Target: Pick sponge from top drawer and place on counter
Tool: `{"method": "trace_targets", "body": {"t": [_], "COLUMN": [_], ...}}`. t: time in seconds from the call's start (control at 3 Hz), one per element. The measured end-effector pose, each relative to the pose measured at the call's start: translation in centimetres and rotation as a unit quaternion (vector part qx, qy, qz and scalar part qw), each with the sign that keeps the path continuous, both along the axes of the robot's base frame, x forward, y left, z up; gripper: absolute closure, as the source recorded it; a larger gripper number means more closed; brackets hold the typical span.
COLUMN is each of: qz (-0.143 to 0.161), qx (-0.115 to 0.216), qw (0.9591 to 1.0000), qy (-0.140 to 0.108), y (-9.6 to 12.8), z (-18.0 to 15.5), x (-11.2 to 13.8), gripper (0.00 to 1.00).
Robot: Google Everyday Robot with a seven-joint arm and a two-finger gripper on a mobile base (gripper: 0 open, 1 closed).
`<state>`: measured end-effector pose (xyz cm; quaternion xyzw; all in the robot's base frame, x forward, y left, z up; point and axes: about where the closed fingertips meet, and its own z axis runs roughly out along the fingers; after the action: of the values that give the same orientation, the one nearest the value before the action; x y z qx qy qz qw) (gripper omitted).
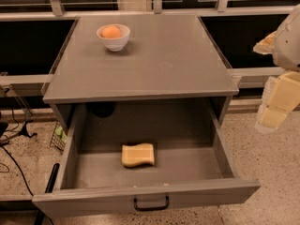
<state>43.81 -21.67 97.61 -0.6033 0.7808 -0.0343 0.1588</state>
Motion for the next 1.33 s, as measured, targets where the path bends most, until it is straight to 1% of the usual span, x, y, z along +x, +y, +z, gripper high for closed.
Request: {"method": "trace_targets", "body": {"t": [0.33, 0.67, 1.0, 1.33], "qz": [0.0, 0.003, 0.004, 0.003], "qx": [0.0, 0.009, 0.028, 0.039], "qw": [1.0, 0.9999, 0.9995, 0.9992], "qy": [0.0, -0.008, -0.01, -0.005], "y": [0.0, 0.3, 0.9, 1.5], "z": [0.0, -0.6, -2.8, -4.7], "x": [0.0, 0.4, 1.5, 2.1], "gripper": [0.0, 0.0, 0.0, 0.0]}}
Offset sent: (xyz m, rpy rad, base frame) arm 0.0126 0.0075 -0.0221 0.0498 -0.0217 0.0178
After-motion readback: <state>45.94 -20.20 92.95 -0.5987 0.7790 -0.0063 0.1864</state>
